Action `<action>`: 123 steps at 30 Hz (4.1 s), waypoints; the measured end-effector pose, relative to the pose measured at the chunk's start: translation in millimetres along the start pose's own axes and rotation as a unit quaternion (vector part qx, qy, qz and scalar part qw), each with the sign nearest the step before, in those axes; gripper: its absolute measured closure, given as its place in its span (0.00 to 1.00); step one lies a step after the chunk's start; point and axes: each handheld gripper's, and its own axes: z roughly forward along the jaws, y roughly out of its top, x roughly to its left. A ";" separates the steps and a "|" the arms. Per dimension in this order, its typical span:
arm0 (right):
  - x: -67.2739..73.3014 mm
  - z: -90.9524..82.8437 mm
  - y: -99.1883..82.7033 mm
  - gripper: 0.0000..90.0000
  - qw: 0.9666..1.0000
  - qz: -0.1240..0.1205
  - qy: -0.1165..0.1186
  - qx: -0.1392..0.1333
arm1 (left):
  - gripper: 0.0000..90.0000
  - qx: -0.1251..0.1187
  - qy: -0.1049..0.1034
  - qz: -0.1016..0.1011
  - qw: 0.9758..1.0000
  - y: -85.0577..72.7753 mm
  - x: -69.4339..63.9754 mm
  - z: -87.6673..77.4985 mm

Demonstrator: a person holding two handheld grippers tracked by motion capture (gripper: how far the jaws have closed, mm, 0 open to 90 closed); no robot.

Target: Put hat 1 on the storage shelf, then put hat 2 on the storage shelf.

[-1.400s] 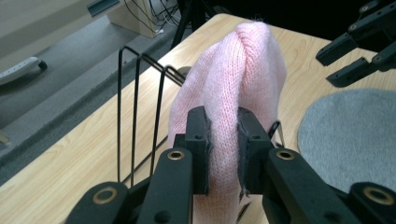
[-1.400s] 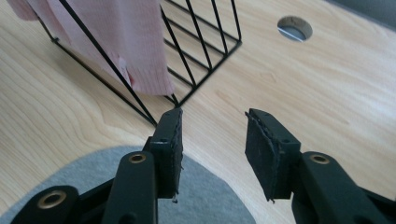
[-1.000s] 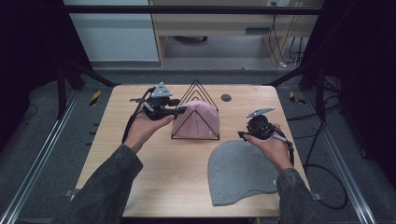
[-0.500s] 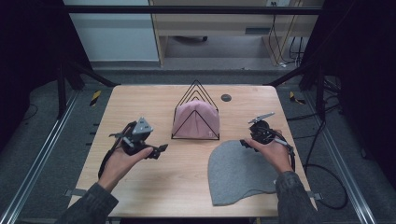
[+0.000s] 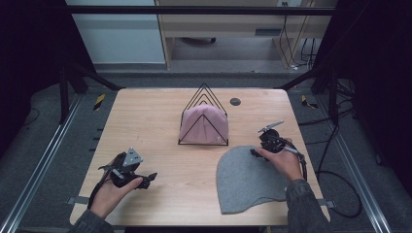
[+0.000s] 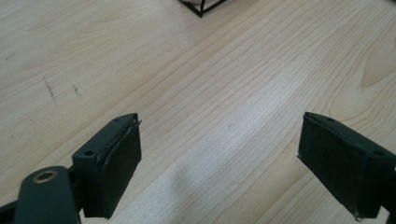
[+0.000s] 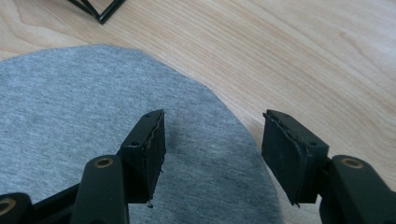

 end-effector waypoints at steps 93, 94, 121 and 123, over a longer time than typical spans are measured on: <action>194.2 -179.6 100.0 0.95 0.926 -0.270 0.120 -0.237 | 0.15 -0.035 -0.074 0.021 0.996 15.0 -11.4 -8.6; 194.1 -181.1 101.6 0.95 0.925 -0.270 0.121 -0.237 | 0.15 -0.035 -0.074 0.021 0.996 15.0 -11.4 -8.6; 175.0 -172.1 98.9 0.95 0.938 -0.233 0.111 -0.230 | 0.96 -0.098 -0.101 0.049 0.989 114.4 -21.7 -23.3; 165.1 -173.2 97.0 0.95 0.942 -0.216 0.106 -0.233 | 0.96 -0.096 -0.093 0.058 0.989 124.0 -22.5 -32.0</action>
